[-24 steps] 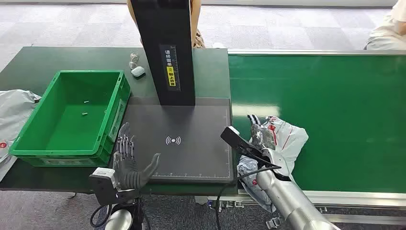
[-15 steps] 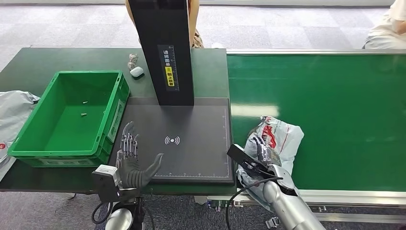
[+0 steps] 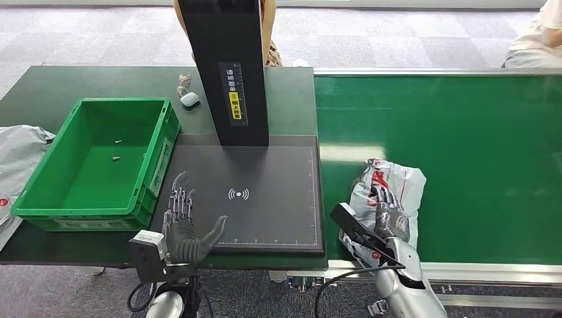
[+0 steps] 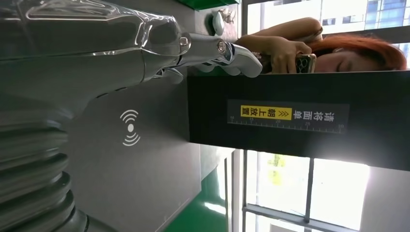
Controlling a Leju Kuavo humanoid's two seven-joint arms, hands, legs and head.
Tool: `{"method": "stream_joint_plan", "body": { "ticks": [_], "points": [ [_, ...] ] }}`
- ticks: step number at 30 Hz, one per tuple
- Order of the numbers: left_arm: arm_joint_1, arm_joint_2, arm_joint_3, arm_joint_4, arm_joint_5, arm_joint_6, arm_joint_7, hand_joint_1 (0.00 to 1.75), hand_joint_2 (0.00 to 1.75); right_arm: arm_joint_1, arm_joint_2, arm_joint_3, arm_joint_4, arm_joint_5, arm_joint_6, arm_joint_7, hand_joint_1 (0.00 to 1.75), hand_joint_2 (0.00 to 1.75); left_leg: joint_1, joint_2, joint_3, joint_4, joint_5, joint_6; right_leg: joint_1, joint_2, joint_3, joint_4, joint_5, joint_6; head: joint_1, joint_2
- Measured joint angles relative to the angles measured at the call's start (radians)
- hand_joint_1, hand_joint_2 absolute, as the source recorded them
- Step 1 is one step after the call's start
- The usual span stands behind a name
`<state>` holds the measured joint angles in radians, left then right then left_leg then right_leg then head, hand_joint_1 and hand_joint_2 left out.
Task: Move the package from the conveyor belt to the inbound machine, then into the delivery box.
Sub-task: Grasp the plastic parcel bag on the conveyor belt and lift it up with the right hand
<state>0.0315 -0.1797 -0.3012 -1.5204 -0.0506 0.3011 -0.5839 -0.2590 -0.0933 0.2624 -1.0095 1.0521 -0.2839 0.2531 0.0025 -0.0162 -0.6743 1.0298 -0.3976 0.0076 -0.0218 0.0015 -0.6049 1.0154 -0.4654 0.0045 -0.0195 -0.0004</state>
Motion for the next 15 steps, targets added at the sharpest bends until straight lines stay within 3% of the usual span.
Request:
{"method": "stream_joint_plan", "body": {
  "ticks": [4,8,11,15],
  "points": [
    [-0.012,0.0,-0.002,0.015,0.009,-0.02,0.001,0.0,1.75,0.006,0.002,-0.017,0.025,-0.039,0.143,0.015,0.0,1.75,0.0,0.0,0.0,0.0,0.0,0.0,0.0,0.0,0.0,0.0,0.0,0.0,0.0,0.0],
    [-0.023,0.0,-0.004,0.023,0.016,-0.021,0.006,0.0,1.75,-0.016,0.002,-0.018,0.08,-0.013,0.149,0.04,0.0,1.75,0.0,0.0,0.001,0.0,0.0,0.0,0.0,0.0,0.0,0.0,0.0,0.0,0.0,0.0],
    [-0.02,0.0,-0.004,0.023,0.017,-0.014,0.008,0.0,1.75,-0.019,0.002,-0.021,0.085,0.048,0.118,0.103,0.0,1.75,0.0,-0.001,0.001,0.0,0.001,0.001,0.0,-0.001,0.0,-0.001,-0.001,0.001,0.0,0.0],
    [-0.017,0.0,-0.008,0.023,0.015,-0.012,0.017,0.0,1.75,-0.005,0.002,-0.046,0.068,0.093,0.19,0.165,0.0,1.75,0.0,-0.001,0.001,0.0,0.001,0.001,-0.001,-0.001,0.001,-0.002,-0.001,0.002,0.0,0.0]
  ]
}}
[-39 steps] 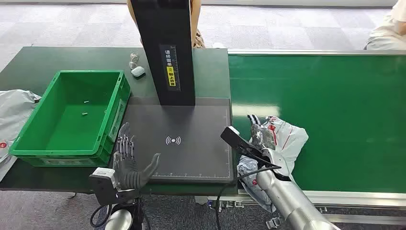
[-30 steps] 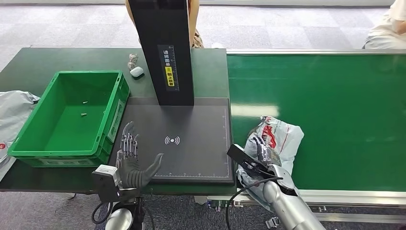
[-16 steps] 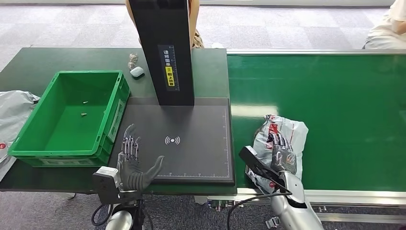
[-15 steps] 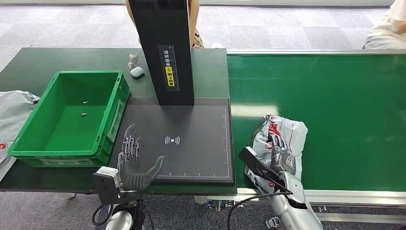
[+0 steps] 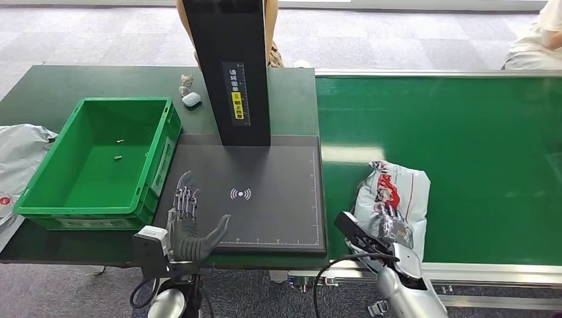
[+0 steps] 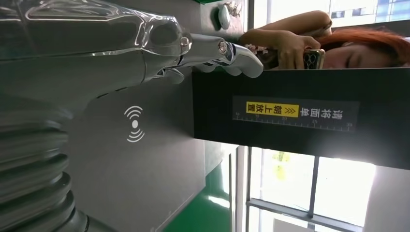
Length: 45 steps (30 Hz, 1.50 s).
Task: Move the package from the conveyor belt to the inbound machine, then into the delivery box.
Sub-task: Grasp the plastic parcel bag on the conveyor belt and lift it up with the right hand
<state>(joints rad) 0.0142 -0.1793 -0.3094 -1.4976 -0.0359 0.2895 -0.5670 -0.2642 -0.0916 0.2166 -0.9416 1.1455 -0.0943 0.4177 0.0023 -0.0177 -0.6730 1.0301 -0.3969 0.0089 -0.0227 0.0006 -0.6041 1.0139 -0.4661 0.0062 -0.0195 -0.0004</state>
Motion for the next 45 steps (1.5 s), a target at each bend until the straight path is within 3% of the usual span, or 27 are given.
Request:
{"method": "stream_joint_plan", "body": {
  "ticks": [2,3,6,7,12,22,45],
  "points": [
    [0.0,0.0,-0.004,0.0,0.0,0.0,0.001,0.0,1.75,0.004,0.0,-0.01,-0.004,0.007,0.016,0.0,0.0,1.75,0.0,0.0,0.001,0.0,0.0,0.0,0.0,0.0,0.0,-0.001,0.0,0.001,0.0,0.0],
    [0.0,0.0,-0.006,0.001,0.0,0.0,0.002,0.0,1.75,0.006,0.0,-0.014,-0.005,0.009,0.02,-0.001,0.21,1.75,0.0,0.0,0.001,0.0,0.0,0.0,0.0,0.0,0.0,-0.001,-0.001,0.001,0.0,0.0],
    [-0.001,0.001,-0.012,0.004,0.002,0.0,0.002,0.0,1.75,0.008,0.0,-0.025,-0.005,0.003,0.043,-0.01,1.51,1.75,0.0,0.0,0.003,0.0,0.0,0.001,0.0,0.0,0.002,-0.002,-0.001,0.001,0.0,0.0],
    [-0.002,0.001,-0.015,0.007,0.003,0.0,0.002,0.0,1.75,0.007,0.0,-0.029,-0.001,-0.004,0.055,-0.018,1.75,1.75,0.0,0.0,0.003,0.0,0.0,0.001,0.0,0.0,0.002,-0.002,-0.001,0.001,0.0,0.0],
    [-0.006,0.002,-0.023,0.023,0.01,0.002,0.001,0.0,1.75,-0.019,0.001,-0.046,0.055,-0.023,0.065,-0.063,1.75,1.75,0.001,0.001,0.007,0.0,-0.002,0.0,0.0,0.0,0.007,-0.004,-0.006,0.007,0.0,0.0],
    [-0.006,0.002,-0.024,0.034,0.011,0.003,0.001,0.0,1.75,-0.061,0.003,-0.051,0.11,-0.022,0.058,-0.081,1.75,1.75,0.0,-0.001,0.007,0.001,0.003,0.007,0.0,-0.001,0.009,-0.005,0.001,0.002,0.0,0.0],
    [-0.006,0.002,-0.027,0.048,0.015,0.0,0.001,0.0,1.75,-0.062,0.017,-0.051,0.121,-0.031,0.058,-0.099,1.75,1.75,0.0,-0.006,0.007,0.001,0.003,0.008,-0.001,-0.006,0.012,-0.008,-0.004,0.008,0.0,0.0]
  ]
}}
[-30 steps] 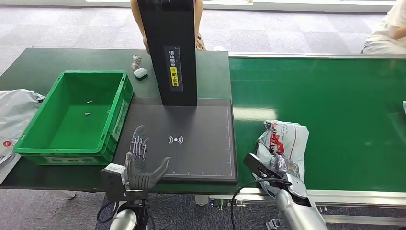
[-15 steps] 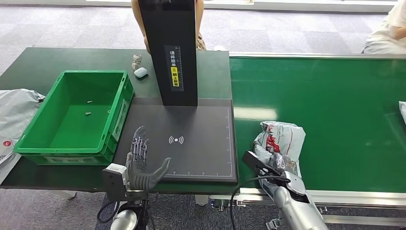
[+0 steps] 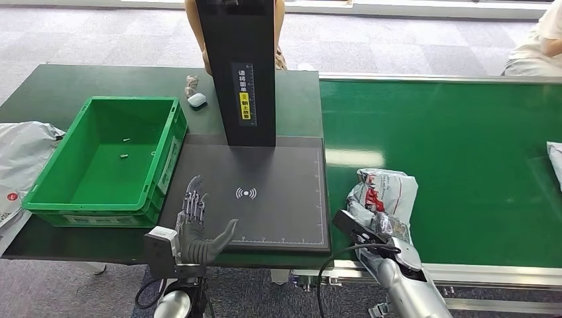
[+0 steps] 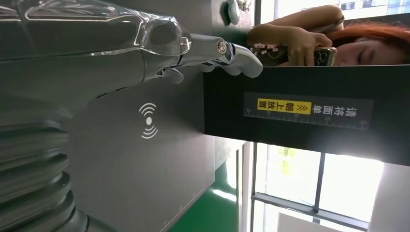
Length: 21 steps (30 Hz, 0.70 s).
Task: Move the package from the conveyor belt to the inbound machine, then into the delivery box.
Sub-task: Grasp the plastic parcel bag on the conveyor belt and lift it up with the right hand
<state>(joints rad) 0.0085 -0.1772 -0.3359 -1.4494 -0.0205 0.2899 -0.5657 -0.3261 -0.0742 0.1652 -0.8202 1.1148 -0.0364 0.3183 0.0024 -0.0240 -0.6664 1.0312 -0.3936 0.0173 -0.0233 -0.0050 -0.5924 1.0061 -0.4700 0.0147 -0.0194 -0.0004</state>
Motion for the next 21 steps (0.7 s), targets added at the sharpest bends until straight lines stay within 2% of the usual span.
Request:
{"method": "stream_joint_plan", "body": {
  "ticks": [3,6,10,13,16,21],
  "points": [
    [0.001,0.003,-0.003,0.001,0.004,-0.002,0.0,0.0,1.75,0.005,0.001,0.0,-0.004,-0.014,-0.022,-0.026,1.75,1.75,0.0,0.0,0.0,0.0,0.0,0.0,0.0,0.0,0.0,0.0,0.0,0.0,0.0,0.0],
    [0.004,0.007,-0.006,0.001,0.006,-0.002,-0.001,0.0,1.75,0.015,0.003,-0.005,-0.017,-0.059,-0.089,-0.088,1.75,1.75,0.0,0.0,-0.002,0.0,0.0,0.0,0.0,0.0,0.0,0.0,0.003,-0.002,0.0,0.0],
    [0.011,0.012,-0.005,0.0,0.012,-0.005,-0.011,0.0,1.75,0.056,0.006,-0.041,-0.089,-0.223,-0.275,-0.28,1.75,1.75,-0.001,0.001,-0.008,0.0,0.001,0.001,0.0,0.0,-0.006,0.0,0.009,-0.001,0.0,0.0],
    [0.012,0.016,-0.005,0.0,0.016,-0.011,-0.019,0.0,1.75,0.087,0.011,-0.072,-0.17,-0.341,-0.372,-0.408,1.75,1.75,-0.001,0.002,-0.01,0.0,0.001,0.001,0.0,0.001,-0.008,0.0,0.011,-0.001,0.0,0.0],
    [0.01,0.017,-0.005,0.0,0.019,-0.017,-0.03,0.0,1.75,0.113,0.021,-0.099,-0.244,-0.459,-0.394,-0.505,1.75,1.75,0.0,0.003,-0.01,0.0,0.0,0.0,0.0,0.002,-0.009,0.001,0.01,-0.002,0.0,0.0],
    [-0.001,0.017,-0.005,0.004,0.024,-0.02,-0.035,0.0,1.75,0.127,0.041,-0.124,-0.319,-0.683,-0.329,-0.623,1.75,1.75,0.0,0.006,-0.01,-0.001,-0.001,-0.001,0.001,0.004,-0.011,0.001,0.009,-0.003,0.0,0.0]
  ]
}}
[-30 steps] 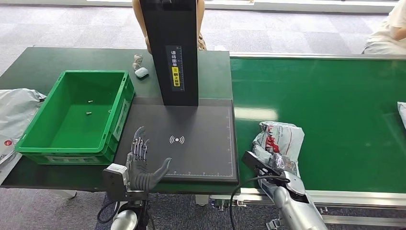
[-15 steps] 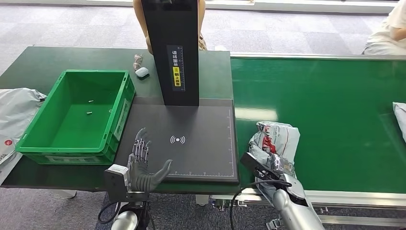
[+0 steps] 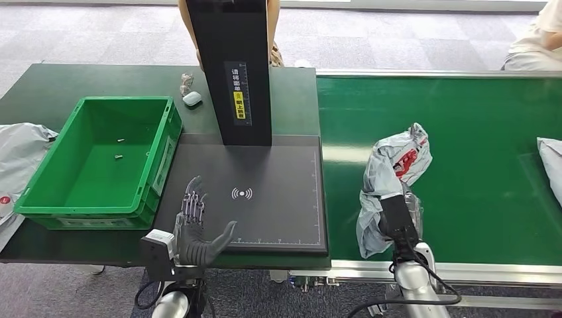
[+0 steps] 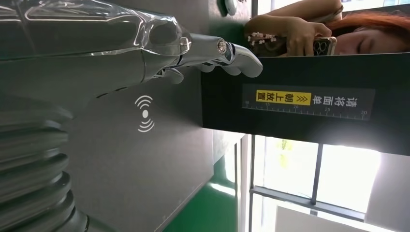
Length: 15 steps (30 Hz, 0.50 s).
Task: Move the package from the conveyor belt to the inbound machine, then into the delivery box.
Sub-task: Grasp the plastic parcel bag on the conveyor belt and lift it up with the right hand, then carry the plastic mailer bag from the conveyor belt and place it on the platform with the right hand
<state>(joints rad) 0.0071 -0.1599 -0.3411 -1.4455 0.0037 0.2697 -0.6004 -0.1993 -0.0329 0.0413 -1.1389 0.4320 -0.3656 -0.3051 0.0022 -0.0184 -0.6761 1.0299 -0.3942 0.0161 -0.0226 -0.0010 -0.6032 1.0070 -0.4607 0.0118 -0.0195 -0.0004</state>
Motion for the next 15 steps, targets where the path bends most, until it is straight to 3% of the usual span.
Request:
{"method": "stream_joint_plan", "body": {
  "ticks": [4,7,10,13,15],
  "points": [
    [-0.013,-0.001,-0.001,0.004,0.0,-0.001,0.0,0.0,1.75,0.006,0.016,-0.013,-0.05,-0.127,-0.014,-0.119,1.75,1.75,0.0,0.0,0.0,0.0,0.0,0.0,0.0,0.0,0.0,0.0,0.0,0.0,0.0,0.0],
    [-0.019,-0.004,-0.003,0.005,-0.002,0.003,-0.006,0.0,1.75,0.006,0.022,-0.002,-0.094,-0.114,-0.015,-0.19,1.75,1.75,0.0,0.002,-0.001,-0.001,0.0,0.0,0.0,0.001,0.0,0.0,0.0,-0.001,0.0,0.0],
    [-0.025,-0.005,-0.004,0.005,-0.015,0.025,-0.028,0.0,1.75,-0.017,0.022,0.062,-0.112,0.07,-0.007,-0.209,1.75,1.75,0.0,0.004,-0.001,-0.001,0.0,0.0,0.0,0.004,0.0,0.001,0.0,-0.001,0.0,0.0],
    [-0.036,-0.005,-0.004,0.005,-0.022,0.046,-0.046,0.0,1.75,-0.077,0.021,0.199,-0.099,0.318,-0.016,-0.203,1.75,1.75,0.0,0.007,-0.001,-0.001,0.001,-0.002,0.0,0.006,-0.002,0.002,0.001,-0.003,0.0,0.0],
    [-0.045,-0.005,-0.003,0.005,-0.023,0.056,-0.052,0.0,1.75,-0.129,0.018,0.298,-0.076,0.392,-0.019,-0.199,1.75,1.75,0.0,0.006,-0.001,-0.001,0.002,-0.003,0.0,0.006,-0.003,0.002,0.002,-0.003,0.0,0.0]
  ]
}}
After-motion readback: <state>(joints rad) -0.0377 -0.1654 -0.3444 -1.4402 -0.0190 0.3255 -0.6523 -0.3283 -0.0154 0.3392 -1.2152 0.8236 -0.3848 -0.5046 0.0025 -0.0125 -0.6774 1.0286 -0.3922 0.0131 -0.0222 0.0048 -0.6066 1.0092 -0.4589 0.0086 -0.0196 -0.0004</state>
